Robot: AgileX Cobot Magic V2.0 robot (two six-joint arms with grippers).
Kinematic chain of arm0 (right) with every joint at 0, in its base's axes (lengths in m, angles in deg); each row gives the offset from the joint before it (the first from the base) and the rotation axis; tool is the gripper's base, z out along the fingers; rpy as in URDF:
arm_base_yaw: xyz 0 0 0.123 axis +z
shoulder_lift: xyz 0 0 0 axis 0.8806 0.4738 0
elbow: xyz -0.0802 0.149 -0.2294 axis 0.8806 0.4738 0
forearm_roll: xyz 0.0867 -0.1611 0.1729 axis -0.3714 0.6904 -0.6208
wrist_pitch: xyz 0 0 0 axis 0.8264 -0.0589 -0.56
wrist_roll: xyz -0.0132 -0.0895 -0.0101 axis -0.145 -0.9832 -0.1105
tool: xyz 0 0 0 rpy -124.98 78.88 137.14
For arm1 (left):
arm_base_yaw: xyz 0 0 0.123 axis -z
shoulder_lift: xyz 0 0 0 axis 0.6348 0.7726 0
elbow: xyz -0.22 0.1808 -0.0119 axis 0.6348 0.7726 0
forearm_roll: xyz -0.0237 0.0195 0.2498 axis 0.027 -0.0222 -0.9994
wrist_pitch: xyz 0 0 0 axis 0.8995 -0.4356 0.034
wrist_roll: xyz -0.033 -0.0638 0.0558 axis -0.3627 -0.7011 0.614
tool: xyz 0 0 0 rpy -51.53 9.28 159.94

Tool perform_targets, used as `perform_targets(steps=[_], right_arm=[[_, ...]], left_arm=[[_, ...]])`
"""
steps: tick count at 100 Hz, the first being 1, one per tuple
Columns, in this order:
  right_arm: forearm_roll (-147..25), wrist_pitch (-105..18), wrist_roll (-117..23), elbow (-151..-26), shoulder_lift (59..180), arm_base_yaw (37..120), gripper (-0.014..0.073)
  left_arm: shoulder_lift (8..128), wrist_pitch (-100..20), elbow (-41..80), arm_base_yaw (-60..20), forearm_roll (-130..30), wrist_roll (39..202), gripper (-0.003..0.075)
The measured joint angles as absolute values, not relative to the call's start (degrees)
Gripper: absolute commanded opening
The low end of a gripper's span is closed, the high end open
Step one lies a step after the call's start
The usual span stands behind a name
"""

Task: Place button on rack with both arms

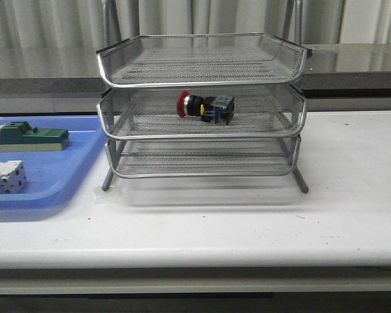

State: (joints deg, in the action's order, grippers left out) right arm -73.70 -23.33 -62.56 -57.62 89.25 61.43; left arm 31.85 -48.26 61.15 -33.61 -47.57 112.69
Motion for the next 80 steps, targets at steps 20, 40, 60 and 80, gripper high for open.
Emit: perform_targets(steps=[20, 40, 60, 80], right_arm=[[-73.6, -18.7, -62.5, -56.4, 83.9, 61.1, -0.0057], [-73.5, -16.9, -62.4, -56.3, 83.6, 61.1, -0.0057], [-73.5, -16.9, -62.3, -56.3, 83.6, 61.1, -0.0057], [-73.5, -16.9, -62.3, -56.3, 83.6, 61.1, -0.0057]], left_arm=[[31.8, -48.3, 61.2, -33.6, -47.6, 112.7, -0.002], [31.8, -48.3, 61.2, -33.6, -47.6, 112.7, -0.002], [31.8, -48.3, 61.2, -33.6, -47.6, 112.7, -0.002], [31.8, -48.3, 61.2, -33.6, -47.6, 112.7, -0.002]])
